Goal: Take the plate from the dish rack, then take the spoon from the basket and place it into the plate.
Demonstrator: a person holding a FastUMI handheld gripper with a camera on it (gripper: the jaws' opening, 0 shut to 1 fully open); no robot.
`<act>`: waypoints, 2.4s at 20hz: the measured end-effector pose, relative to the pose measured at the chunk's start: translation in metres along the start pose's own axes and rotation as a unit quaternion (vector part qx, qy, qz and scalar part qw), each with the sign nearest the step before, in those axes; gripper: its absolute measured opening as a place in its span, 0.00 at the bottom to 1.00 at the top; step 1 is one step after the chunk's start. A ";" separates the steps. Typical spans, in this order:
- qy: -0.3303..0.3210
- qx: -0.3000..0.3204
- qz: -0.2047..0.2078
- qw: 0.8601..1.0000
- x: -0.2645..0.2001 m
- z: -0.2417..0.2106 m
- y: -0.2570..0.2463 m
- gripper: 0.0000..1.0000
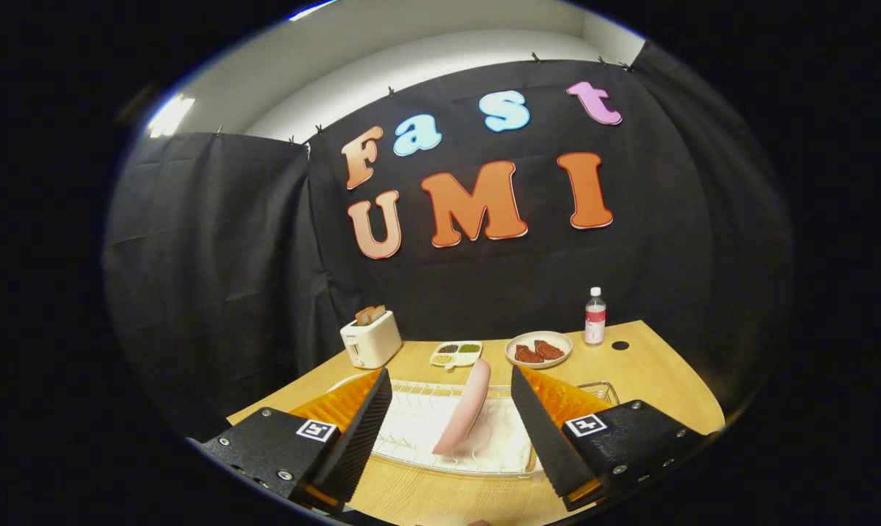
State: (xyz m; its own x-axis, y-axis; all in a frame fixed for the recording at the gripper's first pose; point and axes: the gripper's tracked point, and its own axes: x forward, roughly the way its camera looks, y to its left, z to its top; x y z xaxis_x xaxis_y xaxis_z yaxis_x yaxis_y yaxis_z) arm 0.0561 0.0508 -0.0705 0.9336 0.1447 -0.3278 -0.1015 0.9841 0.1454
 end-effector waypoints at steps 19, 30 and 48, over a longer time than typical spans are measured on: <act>0.259 0.008 -0.073 0.963 0.140 -0.118 -0.034 0.93; 0.367 0.076 -0.115 0.920 0.167 -0.145 -0.043 0.77; 0.268 -0.002 -0.189 0.945 0.147 -0.070 -0.041 0.31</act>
State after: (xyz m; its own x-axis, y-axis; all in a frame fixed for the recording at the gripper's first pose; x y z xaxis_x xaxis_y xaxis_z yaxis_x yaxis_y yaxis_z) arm 0.1736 0.0389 -0.1903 0.5959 -0.1870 -0.7810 0.2028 0.9760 -0.0790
